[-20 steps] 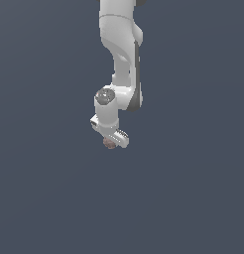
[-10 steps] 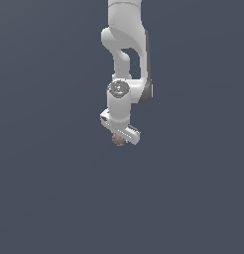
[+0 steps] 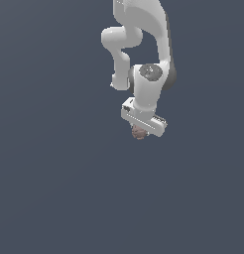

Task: Pick up the object and move it to a goal position.

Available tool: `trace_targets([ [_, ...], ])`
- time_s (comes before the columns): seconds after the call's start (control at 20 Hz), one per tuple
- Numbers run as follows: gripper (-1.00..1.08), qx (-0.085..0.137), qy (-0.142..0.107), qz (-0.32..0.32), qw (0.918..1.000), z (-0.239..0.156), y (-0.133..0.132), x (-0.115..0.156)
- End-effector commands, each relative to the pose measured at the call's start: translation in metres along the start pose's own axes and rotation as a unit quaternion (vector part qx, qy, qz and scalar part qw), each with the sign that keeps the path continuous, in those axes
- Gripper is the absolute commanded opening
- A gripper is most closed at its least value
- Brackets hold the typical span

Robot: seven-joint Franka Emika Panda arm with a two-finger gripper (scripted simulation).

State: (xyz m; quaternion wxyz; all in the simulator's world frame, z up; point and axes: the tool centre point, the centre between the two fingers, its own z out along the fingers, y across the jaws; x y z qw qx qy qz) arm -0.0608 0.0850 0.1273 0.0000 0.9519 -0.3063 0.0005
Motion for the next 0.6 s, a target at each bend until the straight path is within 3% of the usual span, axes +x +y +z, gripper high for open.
trace_targets([
  [0.0,-1.00,0.000,0.000,0.001,1.0000,-0.012,-0.016,-0.012],
  [0.55,-1.00,0.000,0.000,0.001,1.0000,-0.036,-0.050,-0.034],
])
